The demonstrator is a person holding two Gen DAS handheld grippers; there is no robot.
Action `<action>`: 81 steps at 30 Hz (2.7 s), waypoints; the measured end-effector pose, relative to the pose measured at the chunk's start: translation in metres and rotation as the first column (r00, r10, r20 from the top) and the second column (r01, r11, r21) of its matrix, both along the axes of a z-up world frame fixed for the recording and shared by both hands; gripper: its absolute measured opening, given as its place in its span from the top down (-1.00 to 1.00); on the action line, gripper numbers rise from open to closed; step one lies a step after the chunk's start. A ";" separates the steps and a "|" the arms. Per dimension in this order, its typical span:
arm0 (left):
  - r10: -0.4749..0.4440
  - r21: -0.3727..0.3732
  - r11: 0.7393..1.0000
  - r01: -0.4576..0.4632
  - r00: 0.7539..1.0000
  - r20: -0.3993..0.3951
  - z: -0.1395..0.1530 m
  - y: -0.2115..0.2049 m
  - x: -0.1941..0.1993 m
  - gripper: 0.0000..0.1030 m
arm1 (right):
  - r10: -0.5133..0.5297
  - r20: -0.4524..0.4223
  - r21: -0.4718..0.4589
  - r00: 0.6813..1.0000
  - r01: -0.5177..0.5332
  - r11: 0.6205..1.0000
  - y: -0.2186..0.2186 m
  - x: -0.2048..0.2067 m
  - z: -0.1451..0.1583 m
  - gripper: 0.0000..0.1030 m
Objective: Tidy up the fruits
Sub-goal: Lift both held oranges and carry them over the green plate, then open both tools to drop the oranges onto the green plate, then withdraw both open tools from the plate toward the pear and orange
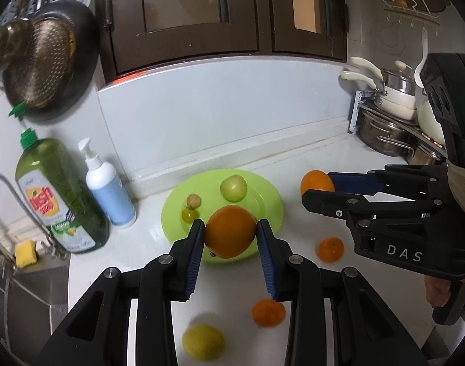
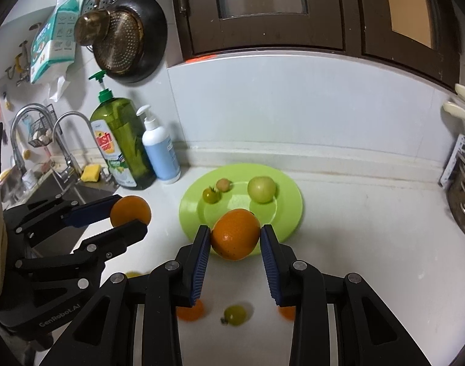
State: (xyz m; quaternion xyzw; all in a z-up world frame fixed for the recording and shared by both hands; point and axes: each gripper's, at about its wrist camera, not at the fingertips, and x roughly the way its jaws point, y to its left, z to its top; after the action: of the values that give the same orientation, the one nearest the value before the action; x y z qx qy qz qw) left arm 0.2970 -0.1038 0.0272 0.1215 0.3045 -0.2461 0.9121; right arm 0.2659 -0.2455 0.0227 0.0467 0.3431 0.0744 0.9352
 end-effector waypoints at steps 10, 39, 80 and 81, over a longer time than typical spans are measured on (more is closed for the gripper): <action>-0.016 0.022 1.000 0.018 0.998 -0.056 -0.011 -0.014 0.060 0.32 | 0.004 -0.063 -0.004 0.998 -0.004 1.000 -0.013 0.060 -0.011 0.32; -0.064 0.126 0.987 0.099 0.964 -0.260 -0.102 -0.053 0.162 0.32 | 0.038 -0.324 -0.050 0.945 -0.057 0.997 -0.025 0.164 -0.099 0.32; 0.011 0.046 0.999 -0.007 0.997 -0.071 -0.017 -0.008 0.084 -0.10 | 0.034 -0.136 -0.039 0.990 -0.040 0.998 -0.004 0.096 -0.033 0.08; 0.016 0.038 0.999 -0.013 0.998 -0.066 -0.013 -0.006 0.078 -0.12 | 0.034 -0.126 -0.041 0.991 -0.040 0.998 -0.003 0.092 -0.030 0.08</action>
State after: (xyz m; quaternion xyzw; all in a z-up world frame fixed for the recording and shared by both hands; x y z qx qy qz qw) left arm 0.3753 -0.1096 0.0138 0.1282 0.3399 -0.2376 0.9009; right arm 0.3575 -0.2484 -0.0074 0.0245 0.4036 0.0812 0.9110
